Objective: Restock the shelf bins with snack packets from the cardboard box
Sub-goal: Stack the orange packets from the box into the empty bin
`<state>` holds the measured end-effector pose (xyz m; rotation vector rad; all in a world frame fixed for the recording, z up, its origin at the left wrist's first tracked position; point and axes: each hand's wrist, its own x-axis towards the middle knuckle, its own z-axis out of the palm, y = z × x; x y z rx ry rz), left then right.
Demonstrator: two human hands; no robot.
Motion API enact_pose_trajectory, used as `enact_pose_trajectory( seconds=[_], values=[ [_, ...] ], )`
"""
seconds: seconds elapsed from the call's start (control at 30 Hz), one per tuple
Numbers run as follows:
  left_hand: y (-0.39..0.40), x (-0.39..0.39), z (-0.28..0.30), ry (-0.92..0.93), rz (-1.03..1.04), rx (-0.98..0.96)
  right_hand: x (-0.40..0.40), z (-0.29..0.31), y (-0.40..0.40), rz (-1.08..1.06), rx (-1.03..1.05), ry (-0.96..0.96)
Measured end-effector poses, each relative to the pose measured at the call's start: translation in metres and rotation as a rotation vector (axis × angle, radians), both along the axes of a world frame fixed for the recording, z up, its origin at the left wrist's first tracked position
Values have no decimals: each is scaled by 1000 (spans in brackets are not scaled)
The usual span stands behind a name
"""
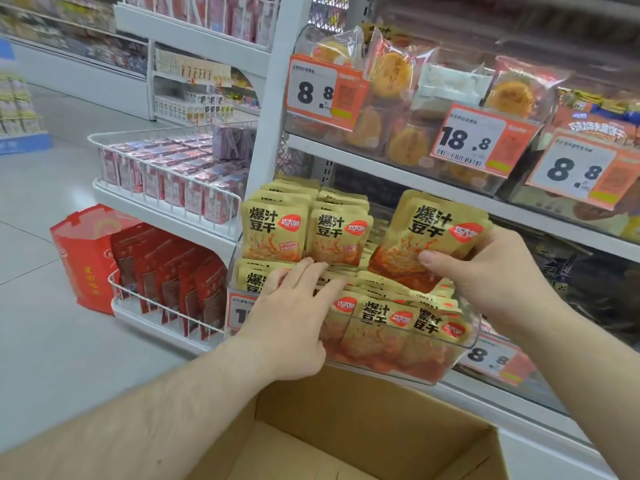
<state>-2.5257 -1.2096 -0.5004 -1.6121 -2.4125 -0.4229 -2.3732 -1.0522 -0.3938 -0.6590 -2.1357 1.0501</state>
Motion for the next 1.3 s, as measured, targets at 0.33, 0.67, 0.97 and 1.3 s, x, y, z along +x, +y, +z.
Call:
enact_pose_trajectory(
  seconds=[0.33, 0.67, 0.97, 1.3],
  values=[
    [5, -5, -21, 46, -43, 248, -42, 7, 0, 98, 221, -157],
    [4, -5, -22, 42, -37, 370, -59, -1, -10, 147, 223, -236],
    [3, -3, -23, 47, -28, 372, -72, -6, -7, 129, 285, -275],
    [4, -4, -25, 56, -37, 390, -82, -17, -13, 92, 265, -278]
  ],
)
